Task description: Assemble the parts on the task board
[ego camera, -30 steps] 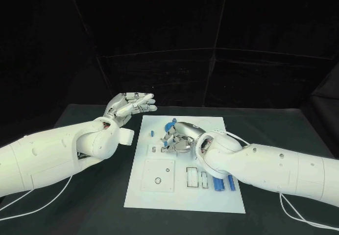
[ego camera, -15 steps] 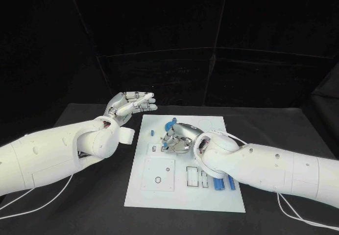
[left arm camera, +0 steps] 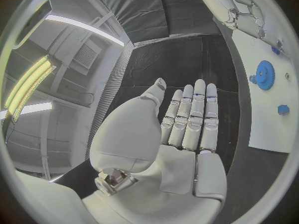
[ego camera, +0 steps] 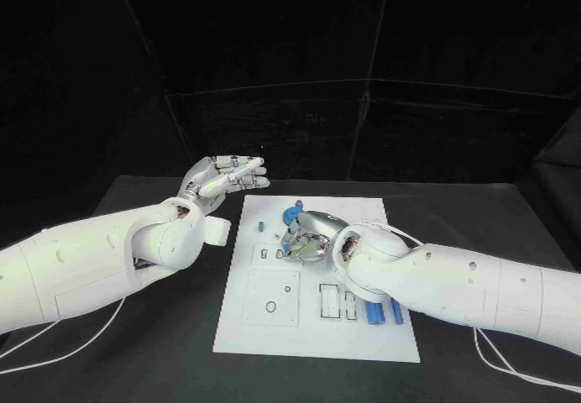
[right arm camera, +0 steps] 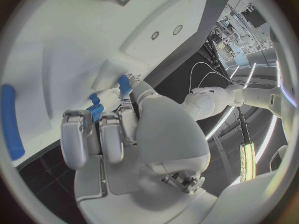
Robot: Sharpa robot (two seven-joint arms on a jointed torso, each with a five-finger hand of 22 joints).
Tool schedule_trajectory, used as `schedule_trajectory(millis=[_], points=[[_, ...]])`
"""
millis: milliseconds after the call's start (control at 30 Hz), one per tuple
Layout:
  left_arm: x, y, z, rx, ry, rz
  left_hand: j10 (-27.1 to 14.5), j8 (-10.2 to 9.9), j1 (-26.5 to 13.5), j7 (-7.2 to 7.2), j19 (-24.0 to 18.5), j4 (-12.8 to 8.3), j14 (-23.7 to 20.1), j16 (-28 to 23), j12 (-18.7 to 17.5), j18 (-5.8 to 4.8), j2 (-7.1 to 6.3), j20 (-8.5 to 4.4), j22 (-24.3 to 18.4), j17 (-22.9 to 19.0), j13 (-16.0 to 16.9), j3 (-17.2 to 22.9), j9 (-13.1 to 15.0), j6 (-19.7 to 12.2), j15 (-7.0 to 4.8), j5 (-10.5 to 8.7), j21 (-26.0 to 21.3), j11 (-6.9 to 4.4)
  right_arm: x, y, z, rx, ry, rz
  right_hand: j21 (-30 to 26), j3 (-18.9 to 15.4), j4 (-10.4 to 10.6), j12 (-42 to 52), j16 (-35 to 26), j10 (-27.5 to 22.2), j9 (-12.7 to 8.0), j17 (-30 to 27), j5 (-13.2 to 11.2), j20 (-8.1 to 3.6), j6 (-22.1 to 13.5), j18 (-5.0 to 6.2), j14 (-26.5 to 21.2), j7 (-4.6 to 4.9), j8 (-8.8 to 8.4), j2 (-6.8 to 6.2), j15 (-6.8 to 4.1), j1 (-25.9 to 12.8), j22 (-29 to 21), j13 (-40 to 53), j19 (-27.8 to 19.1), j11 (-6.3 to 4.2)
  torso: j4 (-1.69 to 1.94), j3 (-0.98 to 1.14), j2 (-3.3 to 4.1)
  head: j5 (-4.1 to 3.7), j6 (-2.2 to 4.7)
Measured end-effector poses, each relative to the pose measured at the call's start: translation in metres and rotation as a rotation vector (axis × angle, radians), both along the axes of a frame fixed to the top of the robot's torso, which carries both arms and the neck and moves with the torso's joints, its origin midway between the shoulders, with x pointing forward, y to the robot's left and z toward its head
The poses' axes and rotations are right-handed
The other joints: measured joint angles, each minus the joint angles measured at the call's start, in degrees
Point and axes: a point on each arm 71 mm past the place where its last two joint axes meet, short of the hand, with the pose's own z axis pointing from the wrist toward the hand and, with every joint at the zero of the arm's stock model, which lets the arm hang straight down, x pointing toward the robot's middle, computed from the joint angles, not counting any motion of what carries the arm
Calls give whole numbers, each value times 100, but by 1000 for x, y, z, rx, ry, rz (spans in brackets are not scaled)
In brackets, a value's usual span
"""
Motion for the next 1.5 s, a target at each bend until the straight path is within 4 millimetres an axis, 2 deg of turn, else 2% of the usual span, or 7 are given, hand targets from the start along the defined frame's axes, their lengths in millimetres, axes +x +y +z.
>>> schedule_trajectory(millis=[533,700,900,1000,1500], points=[[0,0,0,0,0,0,0,0,0,0,0,0,0,0,0,0,0,0,1,-1,0,0,0,0,0,0,0,0,1,0,0,-13,4,6,0,29,2,-47,0,-23,2,-1,-1,0,32,0,0,-8,-20,-46,0,-46,0,-1,0,-23,1,-2,-1,15,-29],[0,0,0,0,0,0,0,0,0,0,0,0,0,0,0,0,0,0,1,-1,0,0,0,0,0,0,0,0,1,-1,0,-21,6,7,0,53,12,-105,0,-63,-2,-1,-1,0,0,0,0,23,-25,-105,0,-105,0,-6,0,19,1,-2,-3,15,-42],[0,2,0,0,1,2,0,0,0,0,0,0,0,0,0,0,0,0,1,-1,0,0,0,0,0,0,0,0,0,-2,-1,-32,10,8,0,81,2,-151,0,-104,-11,-1,0,0,-51,0,0,73,-71,-150,0,-150,0,-6,0,20,1,-1,-3,13,-54],[0,2,0,1,1,3,0,0,0,0,0,0,0,0,0,0,0,0,1,-1,0,0,0,0,0,0,0,0,0,-2,-1,-36,11,8,0,83,3,-151,0,-124,-11,-1,0,0,-70,0,0,56,-99,-150,0,-150,0,-6,0,40,1,0,-3,13,-60],[1,3,0,2,1,5,0,0,0,0,0,0,0,0,0,0,0,1,1,-1,0,0,0,0,0,0,0,0,0,-4,-4,-48,16,-3,0,97,2,-246,0,-177,-12,-2,-86,0,-205,0,21,125,-165,-293,21,-292,0,-44,0,94,-4,-1,-1,9,-69]])
